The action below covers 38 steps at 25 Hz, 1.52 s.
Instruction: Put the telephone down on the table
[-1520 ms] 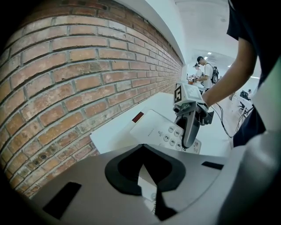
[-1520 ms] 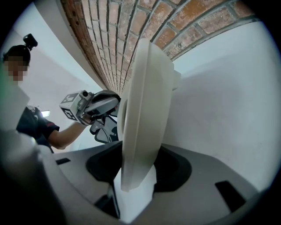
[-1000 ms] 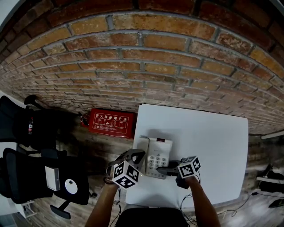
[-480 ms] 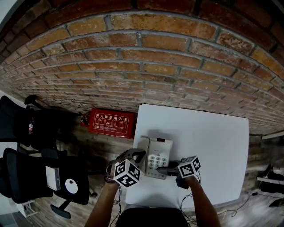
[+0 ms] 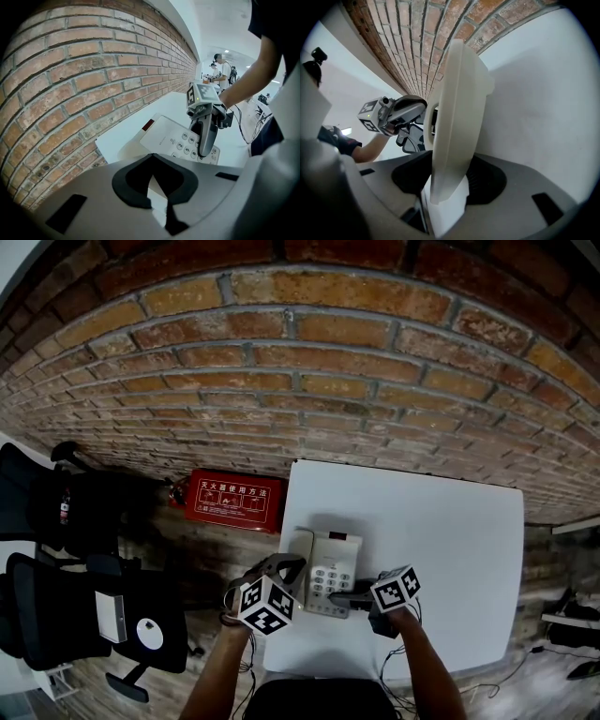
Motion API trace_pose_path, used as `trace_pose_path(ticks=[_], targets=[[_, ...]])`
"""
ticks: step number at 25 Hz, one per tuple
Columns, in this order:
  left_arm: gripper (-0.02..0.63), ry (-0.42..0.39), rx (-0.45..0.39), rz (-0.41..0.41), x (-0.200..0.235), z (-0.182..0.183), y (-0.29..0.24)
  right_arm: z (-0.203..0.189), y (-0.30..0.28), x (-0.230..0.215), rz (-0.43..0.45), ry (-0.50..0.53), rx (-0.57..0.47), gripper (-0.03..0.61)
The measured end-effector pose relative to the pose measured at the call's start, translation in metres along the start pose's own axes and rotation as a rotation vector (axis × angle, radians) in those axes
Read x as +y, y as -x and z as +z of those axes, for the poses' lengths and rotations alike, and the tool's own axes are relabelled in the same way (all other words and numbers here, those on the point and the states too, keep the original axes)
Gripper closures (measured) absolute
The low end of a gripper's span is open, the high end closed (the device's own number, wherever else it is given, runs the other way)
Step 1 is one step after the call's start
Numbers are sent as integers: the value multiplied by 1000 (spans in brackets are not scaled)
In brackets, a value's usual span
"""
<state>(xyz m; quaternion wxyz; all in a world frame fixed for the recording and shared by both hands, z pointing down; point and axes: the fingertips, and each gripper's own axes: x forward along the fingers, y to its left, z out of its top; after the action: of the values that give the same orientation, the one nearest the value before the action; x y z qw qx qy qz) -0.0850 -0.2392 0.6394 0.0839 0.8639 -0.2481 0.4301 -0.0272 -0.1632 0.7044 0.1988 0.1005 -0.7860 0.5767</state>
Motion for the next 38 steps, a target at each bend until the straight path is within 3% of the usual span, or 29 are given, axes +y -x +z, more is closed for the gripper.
trace_pose_path(ticks=[10, 38], targets=[[606, 6, 3, 15, -2, 2, -1, -5, -4, -7, -131, -28, 80, 339], [606, -7, -16, 60, -3, 3, -1, -6, -2, -15, -387, -82, 125, 284]])
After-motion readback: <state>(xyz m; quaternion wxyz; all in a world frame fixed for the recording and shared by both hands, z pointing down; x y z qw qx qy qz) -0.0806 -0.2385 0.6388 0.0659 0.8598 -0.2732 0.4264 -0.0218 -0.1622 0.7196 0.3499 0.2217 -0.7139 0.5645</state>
